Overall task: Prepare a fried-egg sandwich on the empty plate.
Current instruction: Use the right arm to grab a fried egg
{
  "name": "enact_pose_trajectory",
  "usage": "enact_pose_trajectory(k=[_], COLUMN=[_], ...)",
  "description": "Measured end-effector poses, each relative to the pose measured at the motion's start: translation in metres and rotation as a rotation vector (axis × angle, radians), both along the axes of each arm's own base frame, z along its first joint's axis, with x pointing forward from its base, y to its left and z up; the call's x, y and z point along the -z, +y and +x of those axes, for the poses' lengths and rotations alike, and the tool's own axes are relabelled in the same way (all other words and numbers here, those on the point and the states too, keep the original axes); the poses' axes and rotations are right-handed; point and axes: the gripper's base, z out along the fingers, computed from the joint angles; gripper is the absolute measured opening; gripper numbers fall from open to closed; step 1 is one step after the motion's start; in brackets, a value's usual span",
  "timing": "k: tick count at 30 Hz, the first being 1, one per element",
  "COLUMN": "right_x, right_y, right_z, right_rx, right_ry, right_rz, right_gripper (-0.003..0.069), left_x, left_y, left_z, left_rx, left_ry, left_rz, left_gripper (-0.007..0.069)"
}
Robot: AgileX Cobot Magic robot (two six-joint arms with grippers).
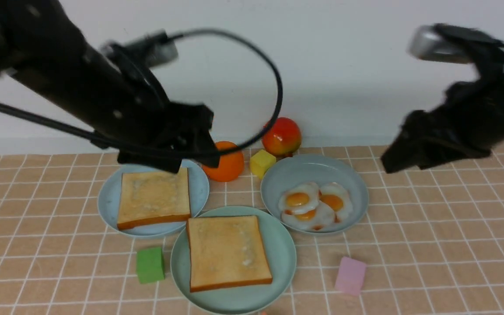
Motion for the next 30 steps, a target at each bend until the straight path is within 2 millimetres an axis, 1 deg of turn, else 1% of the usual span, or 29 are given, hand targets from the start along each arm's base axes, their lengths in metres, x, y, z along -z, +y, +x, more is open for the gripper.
enact_pose_trajectory(k=[1,2,3,4,5,7,8,9,10,12,13,14,15,17,23,26,30], right_x=[0.005,0.010,0.009,0.017,0.027,0.042,0.048,0.059,0.061,0.084,0.092,0.096,0.104,0.115,0.140,0.150,0.159], right_y=[0.005,0.008,0.008,0.013,0.018,0.024,0.026,0.029,0.030,0.032,0.031,0.030,0.029,0.026,0.028,0.030,0.032], right_z=[0.010,0.018,0.018,0.028,0.037,0.048,0.052,0.059,0.060,0.074,0.080,0.084,0.089,0.100,0.128,0.135,0.138], right_rx=[0.025,0.046,0.052,0.093,0.136,0.174,0.189,0.207,0.209,0.258,0.278,0.288,0.296,0.312,0.339,0.348,0.363], right_ry=[0.016,0.032,0.030,0.057,0.094,0.140,0.162,0.190,0.197,0.231,0.236,0.236,0.234,0.228,0.239,0.256,0.275], right_rz=[0.001,0.010,0.015,0.046,0.085,0.137,0.159,0.189,0.193,0.233,0.240,0.240,0.235,0.234,0.253,0.264,0.284], right_gripper=[0.0463,0.0463,0.0463,0.0463,0.0463,0.0463,0.0463,0.0463,0.0463,0.0463,0.0463,0.0463,0.0463,0.0463,0.0463,0.0463,0.0463], left_x=[-0.009,-0.012,-0.014,-0.017,-0.015,-0.011,-0.008,-0.002,-0.001,0.013,0.018,0.020,0.024,0.030,0.031,0.031,0.031], left_y=[0.000,0.000,0.000,-0.002,-0.005,-0.010,-0.011,-0.015,-0.015,-0.018,-0.018,-0.019,-0.018,-0.017,-0.017,-0.017,-0.017], left_z=[-0.012,-0.020,-0.023,-0.038,-0.051,-0.071,-0.078,-0.090,-0.091,-0.108,-0.112,-0.115,-0.117,-0.119,-0.118,-0.118,-0.118], left_rx=[0.020,0.033,0.041,0.075,0.112,0.187,0.209,0.258,0.256,0.310,0.319,0.320,0.322,0.322,0.311,0.311,0.311], left_ry=[-0.001,-0.002,-0.010,-0.027,-0.037,-0.068,-0.078,-0.099,-0.099,-0.138,-0.154,-0.169,-0.178,-0.184,-0.199,-0.199,-0.199], left_rz=[-0.014,-0.015,-0.015,-0.012,-0.005,0.009,0.016,0.026,0.027,0.048,0.058,0.063,0.068,0.080,0.079,0.079,0.079], left_gripper=[0.0440,0.0421,0.0415,0.0373,0.0321,0.0246,0.0211,0.0160,0.0151,0.0051,0.0019,0.0002,-0.0013,-0.0013,-0.0013,-0.0013,-0.0013])
